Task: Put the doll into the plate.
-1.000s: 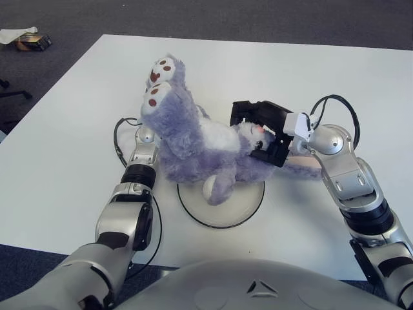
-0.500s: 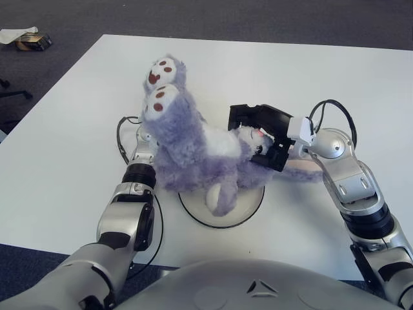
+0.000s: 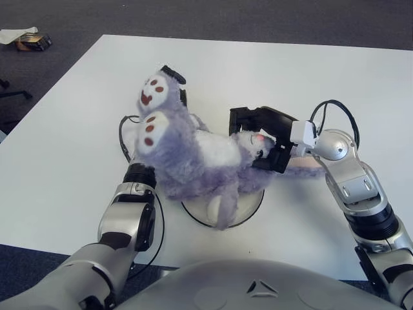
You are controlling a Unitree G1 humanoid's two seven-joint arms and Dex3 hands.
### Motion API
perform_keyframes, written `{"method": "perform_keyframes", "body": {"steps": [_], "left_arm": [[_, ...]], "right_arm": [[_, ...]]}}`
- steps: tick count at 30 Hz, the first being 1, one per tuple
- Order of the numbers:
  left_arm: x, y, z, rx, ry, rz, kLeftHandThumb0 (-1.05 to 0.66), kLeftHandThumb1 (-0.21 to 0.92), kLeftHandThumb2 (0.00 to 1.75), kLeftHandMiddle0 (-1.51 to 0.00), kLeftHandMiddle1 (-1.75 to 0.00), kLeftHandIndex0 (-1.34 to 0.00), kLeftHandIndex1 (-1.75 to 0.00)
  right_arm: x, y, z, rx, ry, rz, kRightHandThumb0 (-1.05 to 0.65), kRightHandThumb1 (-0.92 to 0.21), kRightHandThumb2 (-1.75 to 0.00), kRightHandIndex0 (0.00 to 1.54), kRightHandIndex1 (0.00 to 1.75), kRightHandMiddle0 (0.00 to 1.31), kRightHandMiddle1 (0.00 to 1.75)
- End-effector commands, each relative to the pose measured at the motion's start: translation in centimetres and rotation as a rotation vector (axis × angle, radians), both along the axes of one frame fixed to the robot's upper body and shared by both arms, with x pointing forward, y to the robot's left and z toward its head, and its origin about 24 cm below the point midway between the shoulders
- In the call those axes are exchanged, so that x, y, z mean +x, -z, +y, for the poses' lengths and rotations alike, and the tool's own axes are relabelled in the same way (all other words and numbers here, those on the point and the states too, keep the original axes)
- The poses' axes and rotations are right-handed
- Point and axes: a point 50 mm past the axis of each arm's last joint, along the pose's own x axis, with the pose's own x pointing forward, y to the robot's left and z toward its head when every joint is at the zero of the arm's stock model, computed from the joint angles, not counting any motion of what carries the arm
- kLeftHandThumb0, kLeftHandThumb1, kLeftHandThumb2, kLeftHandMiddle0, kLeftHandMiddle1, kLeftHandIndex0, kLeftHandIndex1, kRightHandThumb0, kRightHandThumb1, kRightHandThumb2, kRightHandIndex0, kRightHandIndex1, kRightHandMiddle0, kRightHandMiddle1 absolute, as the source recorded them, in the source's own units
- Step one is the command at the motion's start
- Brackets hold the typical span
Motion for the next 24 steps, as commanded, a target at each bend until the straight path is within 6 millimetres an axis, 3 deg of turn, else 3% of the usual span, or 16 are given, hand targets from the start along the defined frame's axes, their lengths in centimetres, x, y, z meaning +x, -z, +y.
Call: {"method": "perform_keyframes", "body": {"steps": [1, 3, 6, 9, 14, 24], "left_arm": [[-0.02, -0.07, 0.02, -0.004, 0.0, 0.002, -0.01, 0.24, 1.41, -0.56, -1.75, -0.54, -1.75], [-0.03, -0.08, 0.02, -0.005, -0.002, 0.001, -0.01, 0.24, 1.41, -0.56, -1.75, -0.54, -1.75], [-0.02, -0.09, -0.02, -0.008, -0.004, 0.001, -0.01, 0.25, 1.41, -0.55, -1.75, -0.54, -1.75], [-0.02, -0.11, -0.04, -0.011, -0.004, 0.0, -0.01, 0.25, 1.41, -0.55, -1.75, -0.54, -1.75], [-0.05, -0.15, -0.11, -0.014, -0.004, -0.004, -0.01, 0.25, 1.41, -0.55, -1.75, -0.54, -1.75], [-0.12, -0.18, -0.19, -0.012, -0.006, -0.008, -0.01, 0.29, 1.36, -0.52, -1.75, -0.51, -1.75]], "right_arm": [[0.09, -0.28, -0.42, -0.012, -0.012, -0.016, -0.01, -0.58, -1.02, 0.42, 1.75, 0.19, 1.74], [0.11, -0.31, -0.48, -0.02, -0.016, -0.014, -0.19, -0.69, -0.85, 0.33, 1.75, 0.22, 1.75], [0.17, -0.33, -0.57, -0.03, -0.018, -0.008, -0.6, -0.74, -0.83, 0.22, 1.75, 0.07, 1.68], [0.32, -0.32, -0.7, -0.036, -0.014, -0.004, -0.74, -0.79, -0.81, 0.18, 1.75, 0.02, 1.63], [0.65, 0.02, -0.98, -0.047, -0.004, -0.001, -0.88, -0.9, -0.77, 0.2, 1.75, 0.0, 1.61], [0.74, 0.31, -1.22, -0.032, -0.012, 0.013, -1.03, -0.92, -0.93, 0.28, 1.75, 0.0, 1.7]]}}
